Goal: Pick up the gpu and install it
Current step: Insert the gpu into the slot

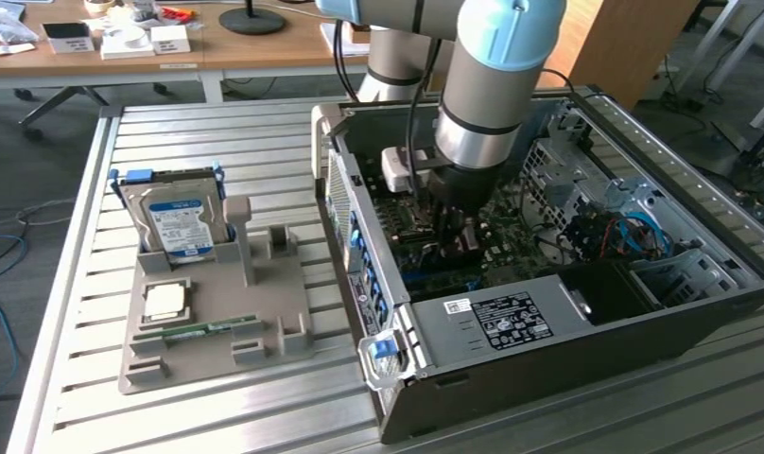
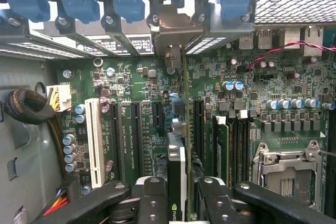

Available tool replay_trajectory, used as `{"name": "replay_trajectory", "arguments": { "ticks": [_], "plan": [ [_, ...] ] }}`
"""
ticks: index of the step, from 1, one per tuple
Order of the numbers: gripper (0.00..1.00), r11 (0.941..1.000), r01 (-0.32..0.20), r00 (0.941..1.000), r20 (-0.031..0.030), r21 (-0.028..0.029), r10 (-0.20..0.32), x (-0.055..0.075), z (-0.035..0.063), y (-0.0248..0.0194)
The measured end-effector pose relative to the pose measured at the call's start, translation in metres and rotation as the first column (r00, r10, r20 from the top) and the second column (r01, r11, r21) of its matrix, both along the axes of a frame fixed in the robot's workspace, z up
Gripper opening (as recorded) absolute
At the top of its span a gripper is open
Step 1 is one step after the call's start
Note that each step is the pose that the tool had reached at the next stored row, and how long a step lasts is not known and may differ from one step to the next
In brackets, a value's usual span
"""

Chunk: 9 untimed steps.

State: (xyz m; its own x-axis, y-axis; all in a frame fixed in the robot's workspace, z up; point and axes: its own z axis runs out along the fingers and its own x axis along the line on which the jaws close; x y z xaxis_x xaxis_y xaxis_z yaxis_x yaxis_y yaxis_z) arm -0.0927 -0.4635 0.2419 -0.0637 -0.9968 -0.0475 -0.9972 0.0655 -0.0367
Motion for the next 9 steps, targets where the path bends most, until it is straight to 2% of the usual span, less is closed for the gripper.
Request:
{"name": "replay_trajectory", "arguments": {
  "ticks": [9],
  "plan": [
    [0.27, 1.0, 0.005, 1.0, -0.0005, -0.0002, -0.005, -0.0005, -0.0015, -0.0001]
  ]
}}
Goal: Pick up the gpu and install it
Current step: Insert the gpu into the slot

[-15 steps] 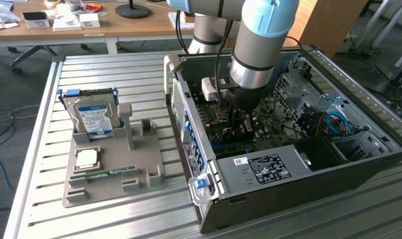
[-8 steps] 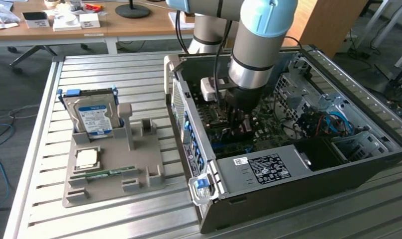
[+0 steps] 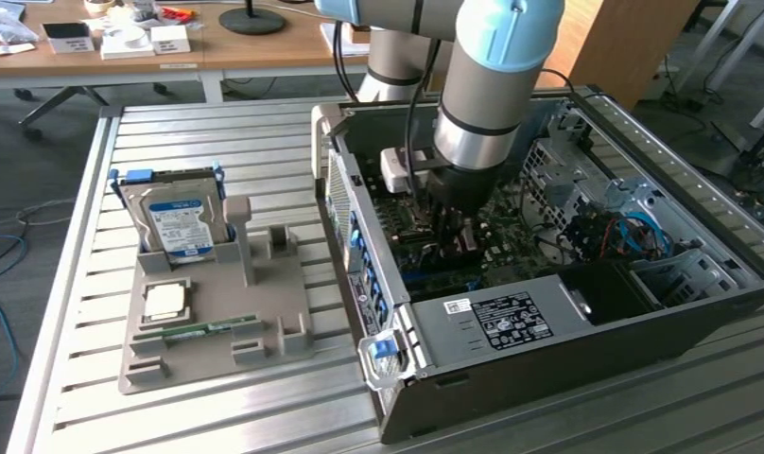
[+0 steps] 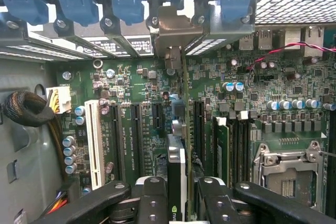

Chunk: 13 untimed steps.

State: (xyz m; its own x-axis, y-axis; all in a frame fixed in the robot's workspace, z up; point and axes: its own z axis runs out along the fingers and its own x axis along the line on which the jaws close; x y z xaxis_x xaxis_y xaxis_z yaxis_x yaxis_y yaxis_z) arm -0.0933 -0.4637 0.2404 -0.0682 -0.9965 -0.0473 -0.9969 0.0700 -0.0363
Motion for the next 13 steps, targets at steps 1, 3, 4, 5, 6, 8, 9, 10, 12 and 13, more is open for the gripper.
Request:
{"name": "replay_trajectory", "arguments": {
  "ticks": [1, 3, 4, 5, 6, 8, 9, 10, 12, 13],
  "plan": [
    [0.27, 1.0, 0.0, 1.0, 0.0, 0.0001, 0.0, 0.0, -0.0001, 0.0],
    [0.27, 1.0, 0.0, 1.0, 0.0001, 0.0001, 0.0, 0.0, -0.0002, 0.0],
    [0.27, 1.0, 0.0, 1.0, 0.0001, 0.0001, 0.0, 0.0, -0.0002, 0.0],
    [0.27, 1.0, 0.0, 1.0, 0.0001, 0.0, 0.0, 0.0, -0.0002, 0.0],
    [0.27, 1.0, 0.0, 1.0, 0.0001, 0.0001, 0.0, 0.0, -0.0002, 0.0],
    [0.27, 1.0, 0.0, 1.0, 0.0005, 0.0006, 0.0, 0.0001, -0.0011, 0.0001],
    [0.27, 1.0, 0.0, 1.0, 0.0005, 0.0009, 0.0, 0.0001, -0.0019, 0.0001],
    [0.27, 1.0, 0.0, 1.0, 0.0004, 0.0007, 0.0, 0.0001, -0.0022, 0.0],
    [0.27, 1.0, 0.0, 1.0, 0.0001, 0.0003, 0.0, 0.0001, -0.0021, 0.0],
    [0.27, 1.0, 0.0, 1.0, 0.0002, 0.0002, 0.0, 0.0001, -0.0021, 0.0]
  ]
}}
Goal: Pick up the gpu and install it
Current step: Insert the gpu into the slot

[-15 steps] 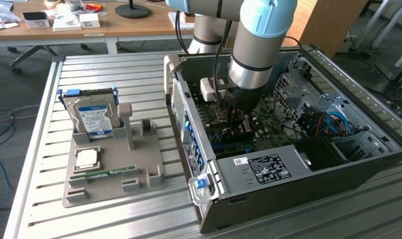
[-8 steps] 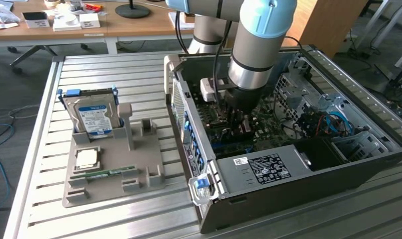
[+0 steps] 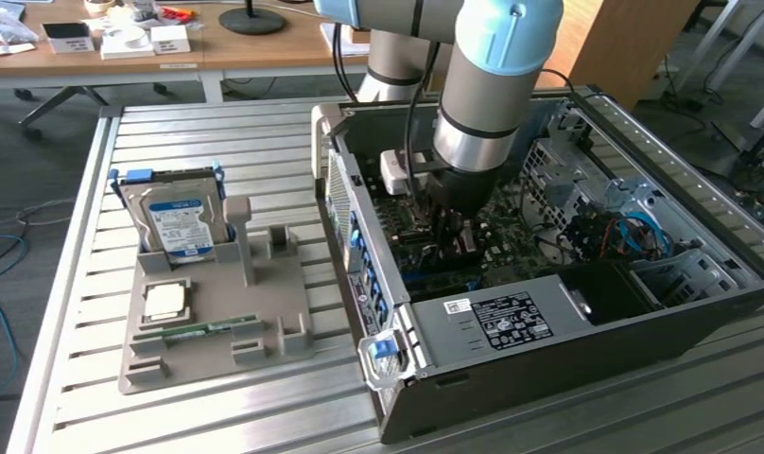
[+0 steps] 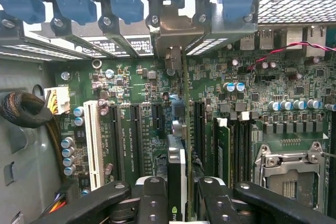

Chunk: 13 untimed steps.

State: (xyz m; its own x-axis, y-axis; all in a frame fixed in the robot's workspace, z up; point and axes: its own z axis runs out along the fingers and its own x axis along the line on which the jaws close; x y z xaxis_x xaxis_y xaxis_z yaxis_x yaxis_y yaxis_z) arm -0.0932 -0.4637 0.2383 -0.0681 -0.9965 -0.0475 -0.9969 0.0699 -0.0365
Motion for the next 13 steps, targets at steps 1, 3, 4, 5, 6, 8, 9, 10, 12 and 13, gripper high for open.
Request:
{"name": "replay_trajectory", "arguments": {
  "ticks": [1, 3, 4, 5, 6, 8, 9, 10, 12, 13],
  "plan": [
    [0.27, 1.0, 0.0, 1.0, 0.0, 0.0, 0.0, 0.0, 0.0, 0.0],
    [0.27, 1.0, 0.0, 1.0, 0.0, 0.0, 0.0, 0.0, 0.0, 0.0],
    [0.27, 1.0, 0.0, 1.0, 0.0, 0.0, 0.0, 0.0, 0.0, 0.0],
    [0.27, 1.0, 0.0, 1.0, 0.0, 0.0, 0.0, 0.0, 0.0, 0.0],
    [0.27, 1.0, 0.0, 1.0, 0.0, 0.0, 0.0, 0.0, 0.0, 0.0],
    [0.27, 1.0, 0.0, 1.0, 0.0, 0.0, 0.0, 0.0, 0.0, 0.0],
    [0.27, 1.0, 0.0, 1.0, 0.0, -0.0001, 0.0, 0.0, 0.0, 0.0],
    [0.27, 1.0, 0.0, 1.0, 0.0, 0.0, 0.0, 0.0, 0.0, 0.0],
    [0.28, 1.0, 0.0, 1.0, 0.0001, 0.0016, 0.0, -0.0002, -0.0004, 0.0002],
    [0.33, 1.0, 0.0, 1.0, 0.0004, 0.0008, 0.0, -0.0001, -0.0003, 0.0001]
  ]
}}
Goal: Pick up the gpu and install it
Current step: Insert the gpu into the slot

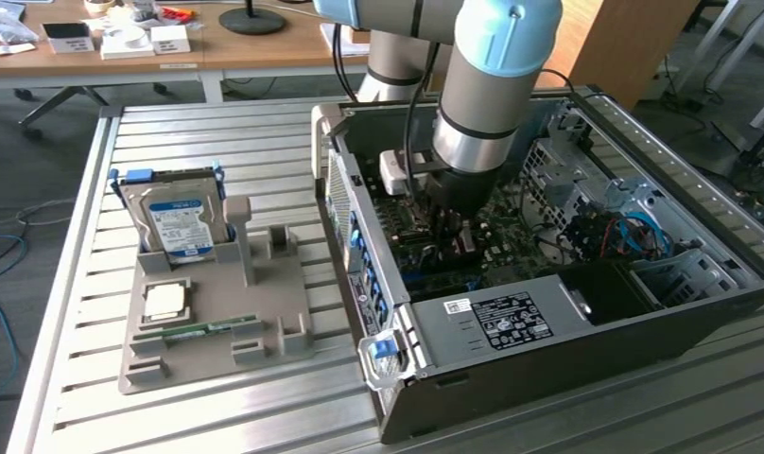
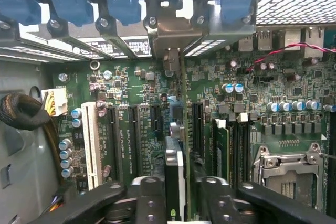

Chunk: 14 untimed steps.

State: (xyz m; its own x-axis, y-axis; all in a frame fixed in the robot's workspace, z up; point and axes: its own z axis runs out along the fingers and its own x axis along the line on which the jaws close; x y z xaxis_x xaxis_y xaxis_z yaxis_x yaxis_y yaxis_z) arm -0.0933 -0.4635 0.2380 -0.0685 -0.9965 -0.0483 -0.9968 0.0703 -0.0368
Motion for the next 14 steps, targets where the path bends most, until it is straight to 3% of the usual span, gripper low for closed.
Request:
{"name": "replay_trajectory", "arguments": {
  "ticks": [1, 3, 6, 7, 14],
  "plan": [
    [0.33, 1.0, 0.0, 1.0, -0.0002, -0.0005, 0.0, 0.0, 0.0002, 0.0],
    [0.45, 1.0, 0.0, 1.0, -0.0004, -0.0008, 0.0, 0.0001, 0.0003, -0.0001],
    [0.51, 1.0, 0.0, 1.0, -0.0004, -0.0008, 0.0, 0.0001, 0.0003, -0.0001],
    [0.58, 1.0, 0.0, 1.0, -0.0004, -0.0008, 0.0, 0.0001, 0.0003, -0.0001],
    [0.58, 1.0, 0.0, 1.0, -0.0004, -0.0008, 0.0, 0.0001, 0.0003, -0.0001]
  ]
}}
